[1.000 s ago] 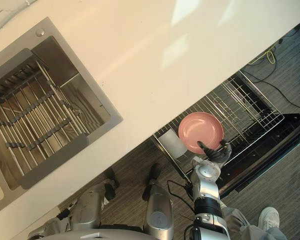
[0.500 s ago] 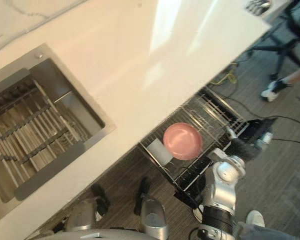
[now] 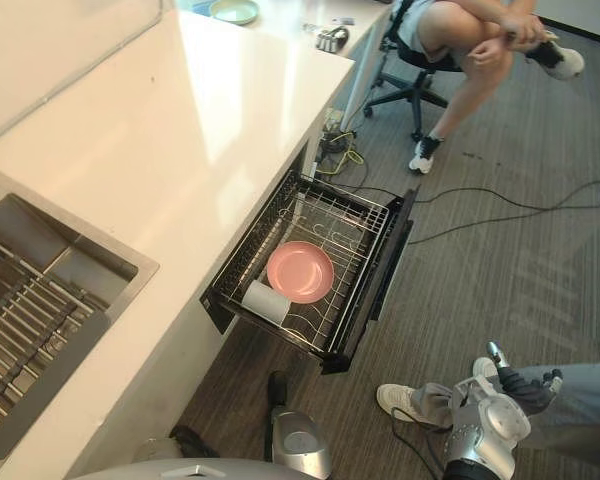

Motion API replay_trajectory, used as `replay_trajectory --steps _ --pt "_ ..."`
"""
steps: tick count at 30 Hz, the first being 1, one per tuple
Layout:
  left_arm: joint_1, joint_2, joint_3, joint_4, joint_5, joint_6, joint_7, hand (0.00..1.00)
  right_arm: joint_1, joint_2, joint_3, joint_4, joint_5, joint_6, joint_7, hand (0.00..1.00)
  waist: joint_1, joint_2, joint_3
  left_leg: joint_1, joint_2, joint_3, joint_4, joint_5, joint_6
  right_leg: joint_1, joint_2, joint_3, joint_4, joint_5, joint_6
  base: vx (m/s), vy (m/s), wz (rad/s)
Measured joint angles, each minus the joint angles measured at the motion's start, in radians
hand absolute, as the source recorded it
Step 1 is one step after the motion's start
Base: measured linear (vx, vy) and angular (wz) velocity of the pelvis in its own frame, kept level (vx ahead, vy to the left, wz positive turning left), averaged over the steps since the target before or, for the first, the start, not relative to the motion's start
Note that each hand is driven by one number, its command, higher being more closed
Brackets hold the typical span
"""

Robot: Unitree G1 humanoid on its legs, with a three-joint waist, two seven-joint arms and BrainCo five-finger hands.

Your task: Walk over to the sink, pick up the cup, carry it to the dishwasher, place the cup inside the dishwasher, then close the dishwasher door

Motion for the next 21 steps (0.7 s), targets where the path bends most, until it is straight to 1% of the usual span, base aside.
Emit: replay_trajectory --steps 1,2,4,5,6,8,9,10,11,13,14,15,16,17,18,19,21 --pt "0.005 0.001 -0.001 -0.005 -0.003 0.003 0.011 0.00 0.003 0.026 -0.001 0.000 0.000 0.000 0.001 0.00 0.000 0.003 -0.007 0.007 0.004 0.011 0.003 0.003 -0.005 -0.010 -0.002 0.000 0.071 -0.051 -0.003 0.09 -0.006 -0.21" --pt "0.001 0.007 -0.001 -0.010 -0.003 0.003 0.021 0.00 0.002 0.035 0.000 0.000 -0.001 0.000 0.003 0.00 0.000 0.004 -0.004 0.010 0.007 0.015 0.008 0.004 -0.008 -0.011 -0.001 -0.001 0.074 -0.066 0.002 0.05 -0.019 -0.17" --pt "-0.014 -0.010 -0.011 -0.026 -0.024 -0.005 0.074 0.00 0.003 0.063 0.015 0.000 -0.001 0.001 0.005 0.00 0.003 0.020 -0.013 0.014 0.008 0.025 -0.007 0.014 -0.013 -0.012 0.006 -0.011 0.037 -0.067 -0.004 -0.04 -0.039 -0.11" --pt "-0.021 -0.015 -0.011 -0.034 -0.042 -0.008 0.087 0.00 0.001 0.066 0.023 0.000 -0.001 0.002 0.005 0.00 0.003 0.031 -0.015 0.013 0.008 0.026 -0.012 0.018 -0.015 -0.013 0.006 -0.020 0.030 -0.066 -0.003 -0.01 -0.024 -0.11" --pt "-0.045 -0.022 -0.011 -0.042 -0.078 -0.016 0.110 0.00 0.001 0.067 0.047 0.000 0.000 0.006 0.005 0.00 0.007 0.047 -0.015 0.010 0.005 0.030 -0.024 0.032 -0.016 -0.022 0.003 -0.031 0.031 -0.064 -0.001 0.00 0.000 0.00" --pt "-0.097 -0.021 -0.013 -0.046 -0.137 -0.026 0.137 0.00 -0.003 0.074 0.066 0.001 0.005 0.016 0.005 0.00 0.012 0.067 -0.012 0.002 0.003 0.029 -0.034 0.052 -0.013 -0.032 -0.001 -0.048 0.034 -0.059 -0.003 0.00 0.000 0.00" --pt "-0.110 -0.028 -0.013 -0.058 -0.168 -0.047 0.156 0.00 -0.009 0.079 0.077 0.002 0.017 0.021 0.007 0.00 0.018 0.076 -0.009 0.000 -0.008 0.030 -0.050 0.067 -0.002 -0.045 -0.009 -0.062 0.045 -0.059 -0.003 -0.02 0.049 -0.01" --pt "-0.113 -0.030 -0.020 -0.064 -0.198 -0.048 0.173 0.00 -0.009 0.082 0.081 0.009 0.036 0.021 0.017 0.00 0.026 0.084 -0.006 -0.006 -0.023 0.028 -0.069 0.081 0.002 -0.059 -0.023 -0.080 0.057 -0.060 -0.003 -0.01 0.061 0.05" --pt "-0.116 -0.032 -0.021 -0.064 -0.212 -0.047 0.183 0.00 -0.012 0.082 0.081 0.015 0.046 0.020 0.024 0.00 0.026 0.091 -0.004 -0.008 -0.034 0.024 -0.079 0.094 0.002 -0.063 -0.030 -0.089 0.061 -0.061 -0.002 0.00 0.075 0.30" --pt "-0.131 -0.044 -0.022 -0.064 -0.269 -0.047 0.209 0.00 -0.016 0.090 0.082 0.039 0.070 0.013 0.054 0.00 0.028 0.113 0.012 -0.016 -0.089 -0.008 -0.146 0.149 0.021 -0.069 -0.071 -0.134 0.077 -0.072 0.011 0.00 0.081 0.54" --pt "-0.134 -0.046 -0.022 -0.064 -0.280 -0.047 0.214 0.00 -0.017 0.095 0.083 0.039 0.080 0.011 0.059 0.00 0.028 0.116 0.016 -0.016 -0.104 -0.018 -0.157 0.164 0.024 -0.069 -0.085 -0.145 0.085 -0.076 0.015 -0.01 0.094 0.58" --pt "-0.135 -0.049 -0.021 -0.063 -0.292 -0.046 0.218 0.00 -0.018 0.103 0.099 0.039 0.092 0.001 0.072 0.00 0.031 0.120 0.019 -0.017 -0.136 -0.047 -0.179 0.196 0.029 -0.063 -0.115 -0.171 0.092 -0.082 0.024 -0.01 0.101 0.59" --pt "-0.137 -0.050 -0.021 -0.062 -0.296 -0.045 0.218 0.00 -0.020 0.107 0.126 0.038 0.108 -0.005 0.081 0.00 0.034 0.123 0.019 -0.021 -0.161 -0.086 -0.184 0.216 0.033 -0.054 -0.142 -0.196 0.093 -0.085 0.034 -0.01 0.106 0.57" --pt "-0.137 -0.052 -0.021 -0.062 -0.297 -0.047 0.217 0.00 -0.022 0.108 0.139 0.038 0.118 -0.006 0.093 0.00 0.039 0.123 0.019 -0.024 -0.172 -0.108 -0.184 0.223 0.031 -0.052 -0.154 -0.202 0.094 -0.085 0.039 -0.01 0.119 0.51" --pt "-0.136 -0.055 -0.020 -0.062 -0.296 -0.060 0.209 0.00 -0.037 0.113 0.144 0.039 0.132 -0.017 0.091 0.00 0.049 0.126 0.018 -0.037 -0.191 -0.161 -0.183 0.235 0.032 -0.050 -0.176 -0.222 0.093 -0.085 0.044 -0.01 0.103 0.35" --pt "-0.135 -0.057 -0.017 -0.062 -0.296 -0.067 0.205 0.00 -0.040 0.112 0.134 0.039 0.134 -0.024 0.090 0.00 0.052 0.129 0.018 -0.047 -0.202 -0.187 -0.183 0.240 0.036 -0.048 -0.186 -0.230 0.091 -0.082 0.048 0.01 0.125 0.49" --pt "-0.123 -0.060 -0.018 -0.062 -0.294 -0.106 0.172 0.00 -0.039 0.082 0.125 0.039 0.138 -0.034 0.091 0.00 0.054 0.137 0.017 -0.088 -0.230 -0.258 -0.183 0.260 0.037 -0.055 -0.218 -0.267 0.075 -0.070 0.066 0.00 0.125 0.52"
